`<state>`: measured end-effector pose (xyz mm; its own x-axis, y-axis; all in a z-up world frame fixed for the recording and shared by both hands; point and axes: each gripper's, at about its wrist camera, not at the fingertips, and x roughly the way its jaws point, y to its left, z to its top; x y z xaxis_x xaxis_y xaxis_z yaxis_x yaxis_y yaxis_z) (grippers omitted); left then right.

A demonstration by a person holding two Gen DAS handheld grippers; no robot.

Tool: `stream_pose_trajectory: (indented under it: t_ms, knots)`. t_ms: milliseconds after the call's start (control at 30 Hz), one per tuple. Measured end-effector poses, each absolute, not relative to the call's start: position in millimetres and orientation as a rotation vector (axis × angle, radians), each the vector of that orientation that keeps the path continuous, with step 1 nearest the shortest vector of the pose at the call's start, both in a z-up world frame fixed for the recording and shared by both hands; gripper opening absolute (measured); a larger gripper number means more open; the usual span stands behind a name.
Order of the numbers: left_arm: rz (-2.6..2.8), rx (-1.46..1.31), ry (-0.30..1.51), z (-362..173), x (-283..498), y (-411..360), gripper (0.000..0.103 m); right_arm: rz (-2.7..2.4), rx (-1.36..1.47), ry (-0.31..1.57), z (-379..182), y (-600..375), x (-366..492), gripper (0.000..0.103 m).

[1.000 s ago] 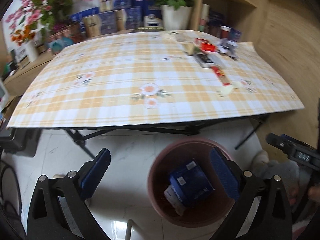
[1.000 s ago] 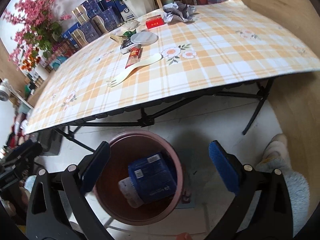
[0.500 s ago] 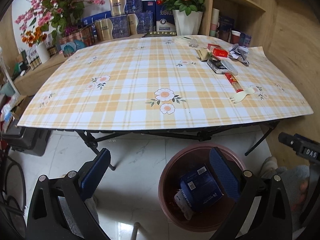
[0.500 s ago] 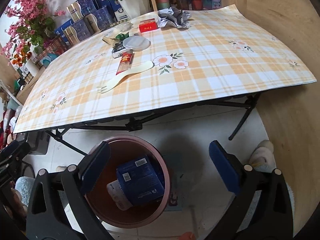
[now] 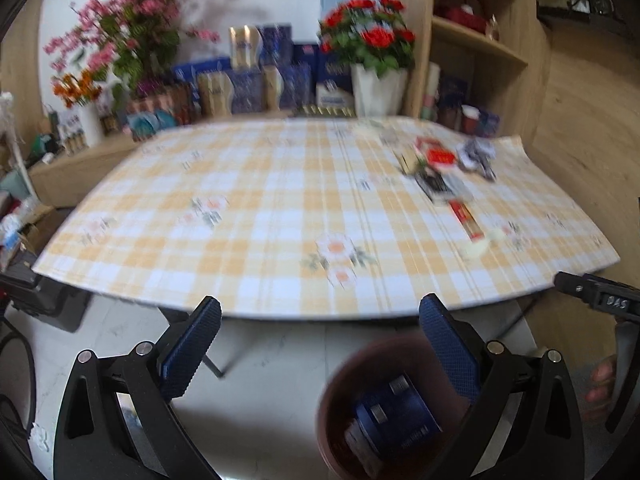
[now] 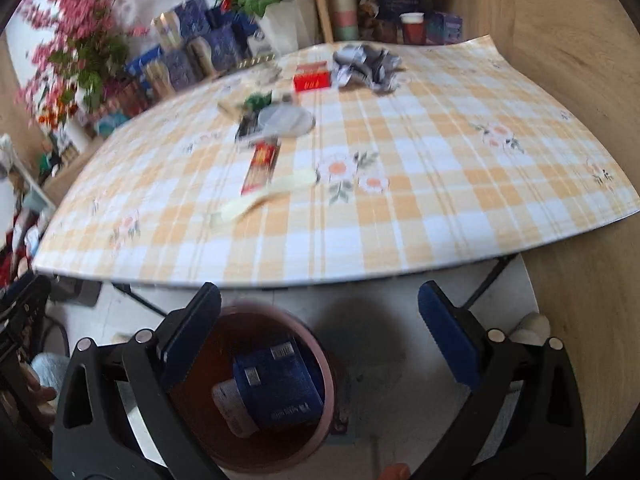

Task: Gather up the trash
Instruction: 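Raise both open tools back toward the table, then reach the right tool to the crumpled foil and close on it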

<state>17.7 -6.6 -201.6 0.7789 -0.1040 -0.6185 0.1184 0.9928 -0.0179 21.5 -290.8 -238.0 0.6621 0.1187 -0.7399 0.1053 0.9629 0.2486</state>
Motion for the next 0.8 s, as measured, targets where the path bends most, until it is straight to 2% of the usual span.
stream_pose_trajectory:
  t_ms: [200, 400, 800]
  knots:
    - [-0.114, 0.055, 0.601, -179.0, 41.3, -3.0, 0.097, 0.015, 0.321, 0.814, -219.7, -305.4, 50.6, 0.097]
    - [-0.180, -0.002, 0.668, -164.8, 96.2, -4.8, 0.097, 0.014, 0.309, 0.791, -204.3, -321.6, 92.2, 0.097]
    - [-0.229, 0.067, 0.664, -148.8, 216.2, -53.9, 0.097, -0.040, 0.253, 0.754, -205.1, -376.1, 228.6, 0.097]
